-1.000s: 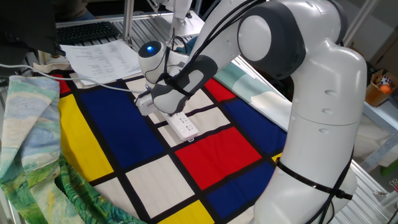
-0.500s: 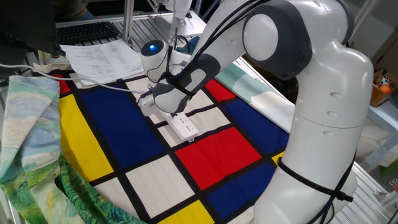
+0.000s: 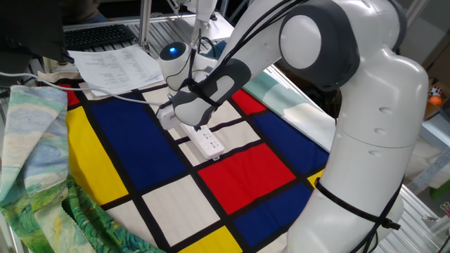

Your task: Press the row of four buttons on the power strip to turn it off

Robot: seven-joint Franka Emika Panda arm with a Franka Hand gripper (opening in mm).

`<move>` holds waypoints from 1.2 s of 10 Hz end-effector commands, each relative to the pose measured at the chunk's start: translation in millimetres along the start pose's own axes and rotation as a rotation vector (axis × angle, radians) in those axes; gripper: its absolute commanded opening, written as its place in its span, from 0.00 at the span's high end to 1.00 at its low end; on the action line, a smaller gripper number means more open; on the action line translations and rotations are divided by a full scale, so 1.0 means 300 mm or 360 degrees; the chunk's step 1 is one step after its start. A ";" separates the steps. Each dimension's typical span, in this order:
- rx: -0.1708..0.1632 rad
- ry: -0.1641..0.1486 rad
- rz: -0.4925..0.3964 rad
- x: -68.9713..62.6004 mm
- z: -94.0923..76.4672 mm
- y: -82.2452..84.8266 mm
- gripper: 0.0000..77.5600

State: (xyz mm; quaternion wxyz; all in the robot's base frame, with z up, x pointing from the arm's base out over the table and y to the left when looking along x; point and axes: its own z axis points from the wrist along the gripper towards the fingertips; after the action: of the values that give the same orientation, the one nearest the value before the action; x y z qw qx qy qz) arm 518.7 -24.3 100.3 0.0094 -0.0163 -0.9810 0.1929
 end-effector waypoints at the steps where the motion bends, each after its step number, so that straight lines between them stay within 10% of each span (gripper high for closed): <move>1: 0.0004 -0.0003 0.0002 0.011 -0.007 0.003 1.00; 12: -0.0004 0.0059 0.0016 0.034 -0.002 0.008 1.00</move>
State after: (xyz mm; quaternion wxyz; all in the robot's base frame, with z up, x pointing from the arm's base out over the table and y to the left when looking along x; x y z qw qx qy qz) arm 507.7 -21.5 99.2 0.0164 -0.0151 -0.9802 0.1969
